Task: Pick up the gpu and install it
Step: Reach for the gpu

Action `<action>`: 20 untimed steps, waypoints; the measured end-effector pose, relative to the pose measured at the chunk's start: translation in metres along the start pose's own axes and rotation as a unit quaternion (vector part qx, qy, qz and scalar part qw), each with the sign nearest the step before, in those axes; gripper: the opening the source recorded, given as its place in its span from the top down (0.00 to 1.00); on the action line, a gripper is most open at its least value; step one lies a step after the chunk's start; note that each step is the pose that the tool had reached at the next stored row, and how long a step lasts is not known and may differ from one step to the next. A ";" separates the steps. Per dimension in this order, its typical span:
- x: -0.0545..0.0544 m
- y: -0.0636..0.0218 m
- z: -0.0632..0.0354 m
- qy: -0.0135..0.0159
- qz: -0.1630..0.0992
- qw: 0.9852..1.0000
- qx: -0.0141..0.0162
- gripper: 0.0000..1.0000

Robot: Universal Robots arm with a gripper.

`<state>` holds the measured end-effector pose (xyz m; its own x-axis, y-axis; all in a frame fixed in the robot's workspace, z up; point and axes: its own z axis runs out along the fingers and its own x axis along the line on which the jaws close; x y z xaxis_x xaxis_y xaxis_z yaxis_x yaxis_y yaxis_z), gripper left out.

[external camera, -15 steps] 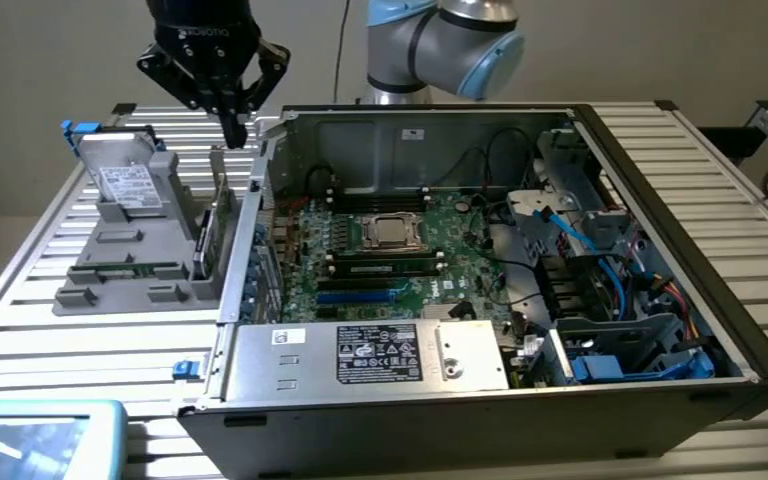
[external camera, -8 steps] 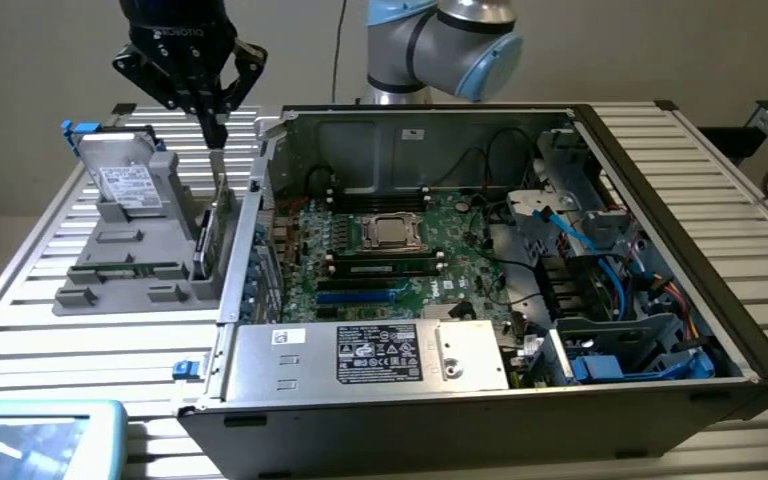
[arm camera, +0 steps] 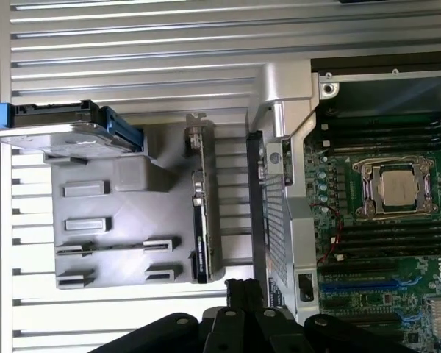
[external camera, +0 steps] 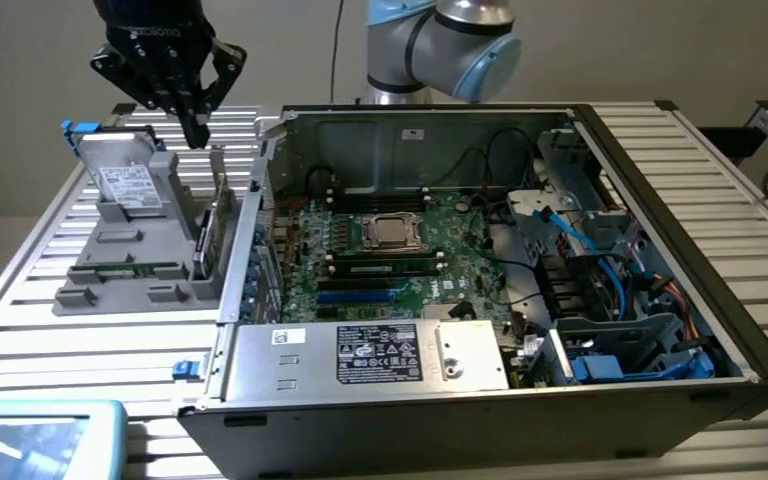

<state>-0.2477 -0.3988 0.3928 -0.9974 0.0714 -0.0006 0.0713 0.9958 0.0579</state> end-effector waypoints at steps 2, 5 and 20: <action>0.000 0.0000 0.0000 0.000 0.000 1.000 0.000 0.88; 0.001 0.0007 0.0001 0.000 0.000 1.000 0.000 0.88; 0.023 0.0165 0.0053 0.000 0.000 1.000 0.000 0.88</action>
<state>-0.2691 -0.3804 0.3885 -0.9974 0.0714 0.0004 0.0713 0.9958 0.0578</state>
